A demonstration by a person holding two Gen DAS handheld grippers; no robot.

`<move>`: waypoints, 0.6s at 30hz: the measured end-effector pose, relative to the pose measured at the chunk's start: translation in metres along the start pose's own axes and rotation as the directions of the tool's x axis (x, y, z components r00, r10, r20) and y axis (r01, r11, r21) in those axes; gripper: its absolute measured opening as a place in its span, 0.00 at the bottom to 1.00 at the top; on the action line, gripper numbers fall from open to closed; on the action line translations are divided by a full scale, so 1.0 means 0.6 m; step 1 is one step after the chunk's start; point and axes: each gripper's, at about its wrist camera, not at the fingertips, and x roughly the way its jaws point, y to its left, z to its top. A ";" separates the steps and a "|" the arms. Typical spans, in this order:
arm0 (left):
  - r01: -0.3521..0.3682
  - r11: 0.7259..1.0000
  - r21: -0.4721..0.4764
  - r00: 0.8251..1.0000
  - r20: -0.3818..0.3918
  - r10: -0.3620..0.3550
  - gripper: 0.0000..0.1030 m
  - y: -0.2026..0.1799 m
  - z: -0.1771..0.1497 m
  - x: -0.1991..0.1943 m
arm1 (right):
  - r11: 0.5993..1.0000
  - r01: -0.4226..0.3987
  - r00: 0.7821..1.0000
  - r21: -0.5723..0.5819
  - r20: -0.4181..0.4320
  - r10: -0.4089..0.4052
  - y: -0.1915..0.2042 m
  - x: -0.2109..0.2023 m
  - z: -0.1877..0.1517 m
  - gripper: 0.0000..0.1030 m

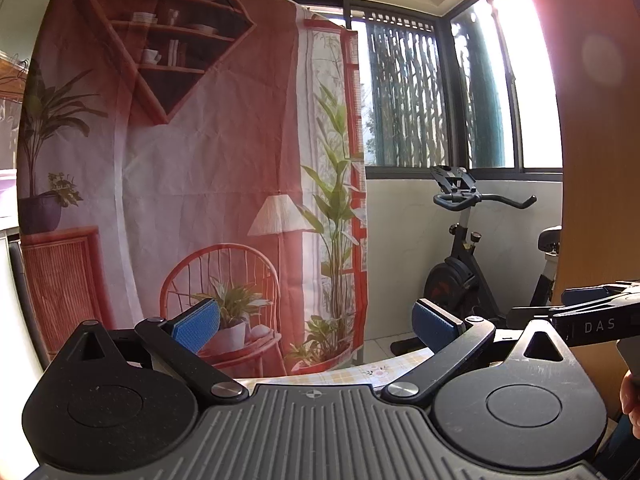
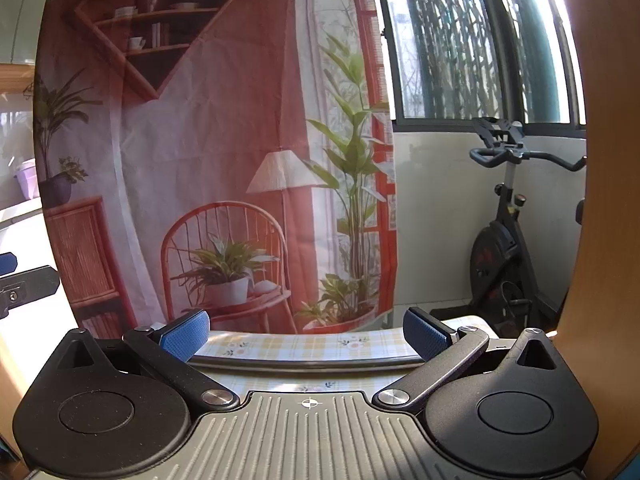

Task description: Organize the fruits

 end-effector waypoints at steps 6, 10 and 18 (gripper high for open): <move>-0.014 1.000 -0.002 1.000 -0.008 0.014 1.00 0.004 -0.004 -0.004 | 1.000 0.023 1.000 -0.014 0.011 -0.023 0.006 -0.014 -0.001 1.00; -0.012 1.000 -0.015 1.000 -0.016 0.012 1.00 0.007 -0.005 -0.007 | 1.000 0.027 1.000 -0.014 0.012 -0.026 0.007 -0.019 -0.004 1.00; -0.016 1.000 -0.017 1.000 -0.018 0.016 1.00 0.007 -0.003 -0.004 | 0.999 0.038 0.999 -0.021 0.022 -0.037 0.009 -0.026 -0.002 1.00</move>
